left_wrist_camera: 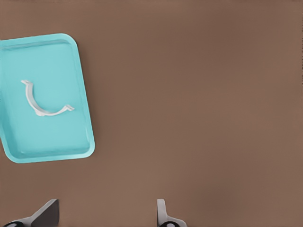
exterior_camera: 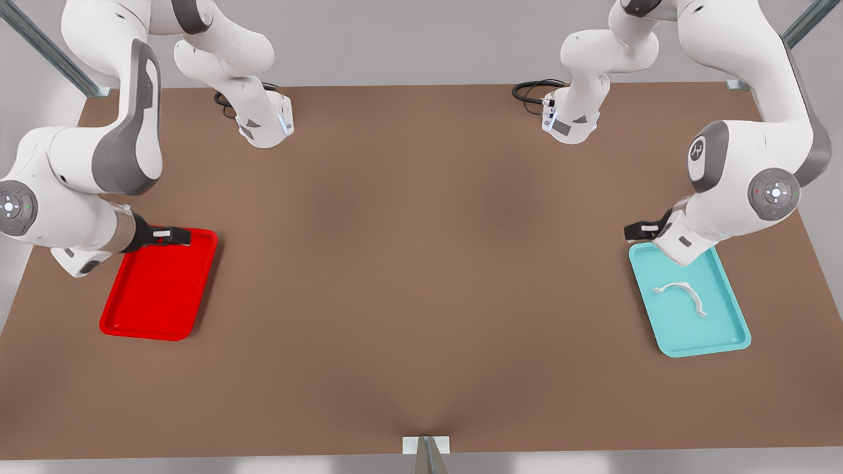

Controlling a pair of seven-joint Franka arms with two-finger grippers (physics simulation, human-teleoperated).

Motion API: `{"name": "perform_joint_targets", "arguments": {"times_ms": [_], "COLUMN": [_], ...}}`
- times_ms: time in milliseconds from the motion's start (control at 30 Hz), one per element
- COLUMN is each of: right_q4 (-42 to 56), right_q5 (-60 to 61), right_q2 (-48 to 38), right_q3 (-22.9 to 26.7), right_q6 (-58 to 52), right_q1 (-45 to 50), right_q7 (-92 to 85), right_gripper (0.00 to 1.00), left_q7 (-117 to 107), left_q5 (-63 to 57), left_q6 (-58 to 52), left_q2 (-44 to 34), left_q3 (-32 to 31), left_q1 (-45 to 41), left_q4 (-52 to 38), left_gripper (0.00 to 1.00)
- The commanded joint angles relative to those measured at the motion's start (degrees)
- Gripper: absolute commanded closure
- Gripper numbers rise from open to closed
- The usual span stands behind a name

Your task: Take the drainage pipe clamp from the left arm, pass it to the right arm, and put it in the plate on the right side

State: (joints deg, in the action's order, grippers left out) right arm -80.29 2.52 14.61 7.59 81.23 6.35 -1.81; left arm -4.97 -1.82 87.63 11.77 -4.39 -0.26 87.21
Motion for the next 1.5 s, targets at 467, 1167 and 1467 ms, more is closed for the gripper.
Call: {"name": "perform_joint_targets", "arguments": {"times_ms": [467, 1167, 1467], "right_q4": [0.22, 0.04, -0.22], "right_q5": [0.91, 0.91, 0.91], "right_q2": [1.03, 1.12, 1.12], "right_q3": [-0.30, -0.30, -0.30], "right_q6": [1.56, 1.48, 1.04], "right_q1": [0.50, 1.03, 0.94], "right_q7": [0.14, 0.14, -0.03], "right_gripper": [0.00, 0.00, 0.00], "left_q7": [-3.38, -0.74, -0.92], "left_q5": [2.00, 1.65, 1.65], "left_q6": [38.76, 40.78, 40.78], "left_q2": [34.37, 33.58, 34.37], "left_q3": [7.02, 7.02, 7.02], "left_q1": [18.80, 20.30, 20.30], "left_q4": [-6.97, 0.33, 0.33], "left_gripper": [0.00, 0.48, 0.48]}}
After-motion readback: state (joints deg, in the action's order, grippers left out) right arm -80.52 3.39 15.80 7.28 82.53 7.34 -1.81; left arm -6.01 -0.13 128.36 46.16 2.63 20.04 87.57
